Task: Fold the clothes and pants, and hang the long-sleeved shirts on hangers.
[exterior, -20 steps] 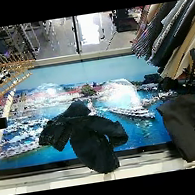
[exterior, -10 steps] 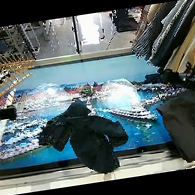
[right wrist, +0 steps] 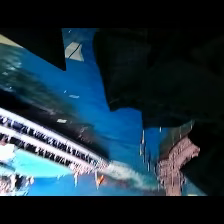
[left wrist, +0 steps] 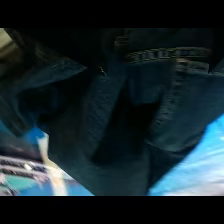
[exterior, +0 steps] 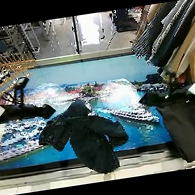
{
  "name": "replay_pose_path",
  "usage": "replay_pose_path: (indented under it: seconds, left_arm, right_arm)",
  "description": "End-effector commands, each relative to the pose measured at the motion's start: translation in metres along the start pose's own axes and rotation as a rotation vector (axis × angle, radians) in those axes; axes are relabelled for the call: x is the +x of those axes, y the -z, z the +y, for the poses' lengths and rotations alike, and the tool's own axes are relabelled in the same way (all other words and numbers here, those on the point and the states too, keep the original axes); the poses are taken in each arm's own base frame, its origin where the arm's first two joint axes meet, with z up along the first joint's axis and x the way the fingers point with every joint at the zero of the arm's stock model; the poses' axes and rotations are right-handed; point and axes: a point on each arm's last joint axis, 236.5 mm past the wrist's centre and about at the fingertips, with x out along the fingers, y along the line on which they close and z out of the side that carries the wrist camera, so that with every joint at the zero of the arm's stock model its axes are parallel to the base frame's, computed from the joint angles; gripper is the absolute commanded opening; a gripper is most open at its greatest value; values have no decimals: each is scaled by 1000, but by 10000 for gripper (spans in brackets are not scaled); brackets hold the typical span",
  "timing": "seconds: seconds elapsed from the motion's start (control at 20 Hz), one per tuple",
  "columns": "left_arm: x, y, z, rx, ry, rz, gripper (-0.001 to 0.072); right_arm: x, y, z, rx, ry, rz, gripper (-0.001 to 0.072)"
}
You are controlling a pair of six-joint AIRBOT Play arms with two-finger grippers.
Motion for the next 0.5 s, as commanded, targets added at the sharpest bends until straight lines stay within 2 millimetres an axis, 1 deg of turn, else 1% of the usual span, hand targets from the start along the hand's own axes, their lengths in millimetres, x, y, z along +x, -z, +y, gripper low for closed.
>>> replay_pose_path:
  seconds: [0.0,0.05,0.1,0.15,0.2,0.25,0.3,0.35,0.4,0.45]
  left_arm:
    - [25,18,-12,-5,137,90,717]
    - [23,24,-3,-24,114,115,713]
    - [17,33,11,-43,65,147,705]
    - [6,48,29,-59,0,198,705]
    - [-8,65,44,-56,-54,253,705]
    - [-19,81,55,-66,-91,287,705]
    - [-24,97,59,-70,-107,296,705]
    - [-22,110,60,-51,-114,284,705]
    - [-13,122,55,-8,-116,261,704]
    - [-2,133,49,49,-121,240,704]
  right_arm:
    - [55,63,15,26,-78,216,583]
    - [72,77,19,-1,-88,256,583]
    - [88,85,22,-18,-90,278,583]
    - [103,87,23,-26,-83,285,584]
    - [117,82,25,-19,-81,265,583]
    - [128,73,23,7,-78,230,582]
    - [136,63,20,40,-78,197,578]
    - [141,53,15,80,-83,166,554]
    - [144,47,11,120,-90,152,506]
    - [144,43,7,157,-103,149,509]
